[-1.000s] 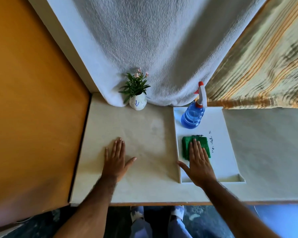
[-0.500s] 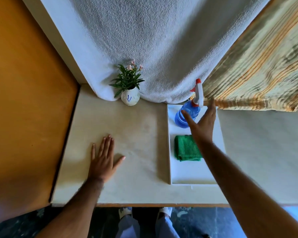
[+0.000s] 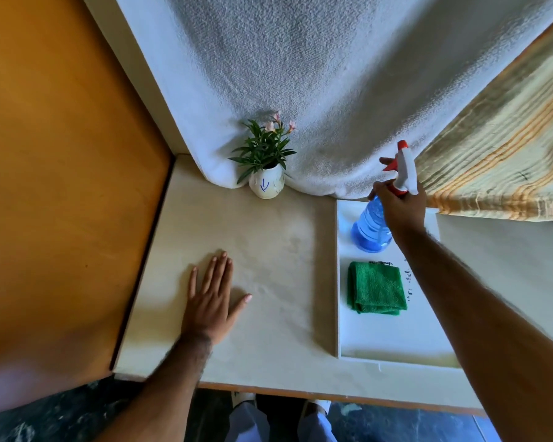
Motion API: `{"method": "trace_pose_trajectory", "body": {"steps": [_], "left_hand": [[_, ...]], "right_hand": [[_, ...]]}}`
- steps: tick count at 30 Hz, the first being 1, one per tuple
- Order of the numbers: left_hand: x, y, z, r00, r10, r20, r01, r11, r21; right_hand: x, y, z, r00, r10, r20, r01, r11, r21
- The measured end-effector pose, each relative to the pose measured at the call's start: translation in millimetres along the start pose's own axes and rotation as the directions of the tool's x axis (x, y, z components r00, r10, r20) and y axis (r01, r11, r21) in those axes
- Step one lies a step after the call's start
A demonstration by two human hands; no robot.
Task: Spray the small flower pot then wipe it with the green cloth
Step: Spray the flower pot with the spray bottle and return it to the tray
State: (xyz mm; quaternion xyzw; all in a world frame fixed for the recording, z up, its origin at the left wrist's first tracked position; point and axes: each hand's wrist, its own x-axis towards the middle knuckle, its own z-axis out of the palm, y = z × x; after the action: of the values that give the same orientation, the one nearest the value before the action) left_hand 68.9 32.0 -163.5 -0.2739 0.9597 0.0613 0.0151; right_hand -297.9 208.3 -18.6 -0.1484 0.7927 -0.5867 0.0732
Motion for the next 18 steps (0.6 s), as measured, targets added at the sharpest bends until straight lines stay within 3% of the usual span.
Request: {"method": "trace_pose_trajectory", "body": {"steps": [5,9,15,18], "left_hand": [[0,0,-1,1.000,-0.003,-0.024,0.003,1.000,0.005],[-3,1,-3,0.999,-0.001,-0.035,0.001,1.000,0.008],[1,2,-6,0.999,-0.006,-0.043,0.007,1.000,0.013],[0,1,-5,0.999,-0.003,-0.049,0.004,1.000,0.011]], "right_hand": [[-19,-41,26,0.986,-0.047,0.159,0.054,0.998,-0.039],[-52,-45,82,0.913,0.156,0.377,-0.055,0.963,-0.264],[-75,-31,136,0.837,0.334,0.434,-0.140,0.896,-0.421],[-71,-30,151,0.846,0.364,0.390,-0.142,0.859,-0.492]]}}
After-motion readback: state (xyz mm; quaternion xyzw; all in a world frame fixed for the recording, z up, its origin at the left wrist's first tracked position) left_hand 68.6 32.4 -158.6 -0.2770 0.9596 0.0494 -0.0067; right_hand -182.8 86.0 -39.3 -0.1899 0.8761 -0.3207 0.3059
